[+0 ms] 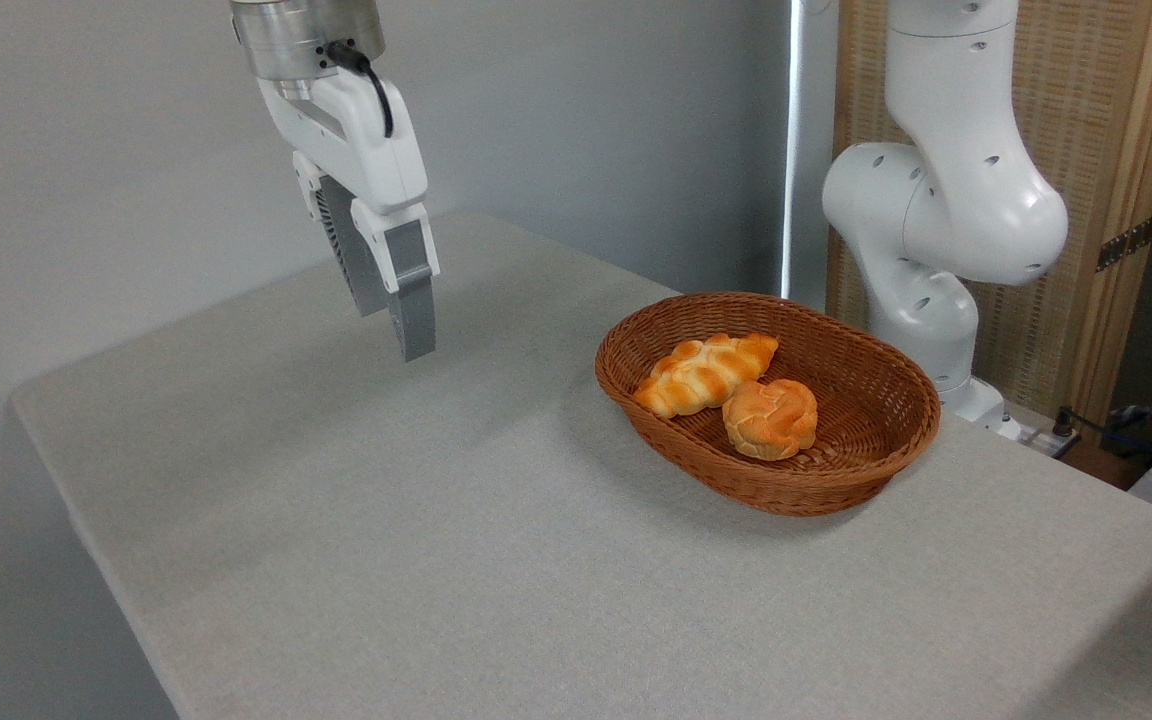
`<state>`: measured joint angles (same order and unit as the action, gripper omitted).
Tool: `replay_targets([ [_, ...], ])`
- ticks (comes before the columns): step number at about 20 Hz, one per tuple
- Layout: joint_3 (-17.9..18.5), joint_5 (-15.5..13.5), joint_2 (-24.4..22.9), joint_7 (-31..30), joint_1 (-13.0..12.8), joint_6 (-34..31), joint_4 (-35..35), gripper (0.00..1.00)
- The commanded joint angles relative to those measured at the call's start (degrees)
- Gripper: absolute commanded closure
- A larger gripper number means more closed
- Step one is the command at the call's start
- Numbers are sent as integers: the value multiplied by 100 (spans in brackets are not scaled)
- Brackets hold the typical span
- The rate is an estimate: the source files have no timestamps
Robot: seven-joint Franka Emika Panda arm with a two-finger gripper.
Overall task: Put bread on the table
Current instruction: 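Move the open gripper toward the wicker basket above the braided bread roll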
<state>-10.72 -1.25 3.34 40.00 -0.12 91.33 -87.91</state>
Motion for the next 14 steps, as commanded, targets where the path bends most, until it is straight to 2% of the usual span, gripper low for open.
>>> replay_targets([
  [1, 17, -25, -358, -11, 126, 50, -443, 0],
  [14, 26, -25, -483, -1, 161, 324, -710, 0],
])
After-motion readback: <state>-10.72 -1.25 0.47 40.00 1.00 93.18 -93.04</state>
